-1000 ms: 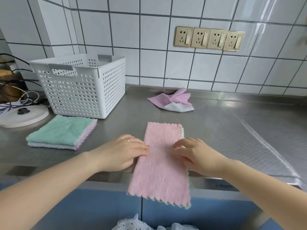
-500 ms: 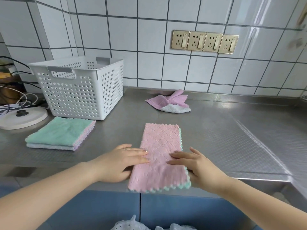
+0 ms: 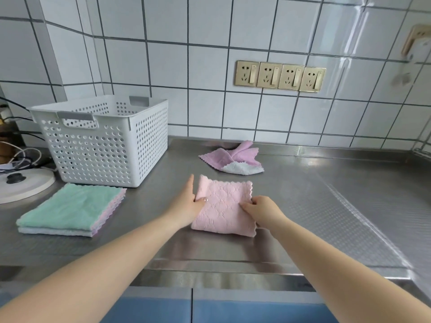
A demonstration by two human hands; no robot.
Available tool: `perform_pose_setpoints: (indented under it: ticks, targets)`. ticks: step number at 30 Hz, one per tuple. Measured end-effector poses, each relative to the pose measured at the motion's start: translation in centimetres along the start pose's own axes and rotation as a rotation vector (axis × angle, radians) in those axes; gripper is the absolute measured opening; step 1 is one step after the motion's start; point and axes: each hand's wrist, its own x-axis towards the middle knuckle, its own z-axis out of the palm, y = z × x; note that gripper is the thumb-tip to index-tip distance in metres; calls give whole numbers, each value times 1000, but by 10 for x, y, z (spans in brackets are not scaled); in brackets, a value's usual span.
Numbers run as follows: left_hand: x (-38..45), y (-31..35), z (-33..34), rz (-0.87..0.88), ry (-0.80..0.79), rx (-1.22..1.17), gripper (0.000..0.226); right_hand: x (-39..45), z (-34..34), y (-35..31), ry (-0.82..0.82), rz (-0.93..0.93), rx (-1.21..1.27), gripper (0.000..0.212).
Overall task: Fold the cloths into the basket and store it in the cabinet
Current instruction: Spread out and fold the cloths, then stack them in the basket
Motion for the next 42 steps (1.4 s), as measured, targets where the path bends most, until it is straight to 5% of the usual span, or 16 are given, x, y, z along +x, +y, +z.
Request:
perform_pose_setpoints:
  ticks: [17, 24, 31, 42]
  targets:
    - [29, 3, 5, -151, -107, 212, 84, 23, 3, 9, 28, 94, -44, 20]
    - [23, 10, 4, 190, 155, 548, 46, 12, -7, 3, 247, -94, -387, 53]
    - [30, 6, 37, 217, -145, 709, 49, 6, 51, -23, 34, -304, -680, 41]
    - [28, -13, 34, 202, -167, 682, 52, 2, 37, 12, -33, -221, -685, 60]
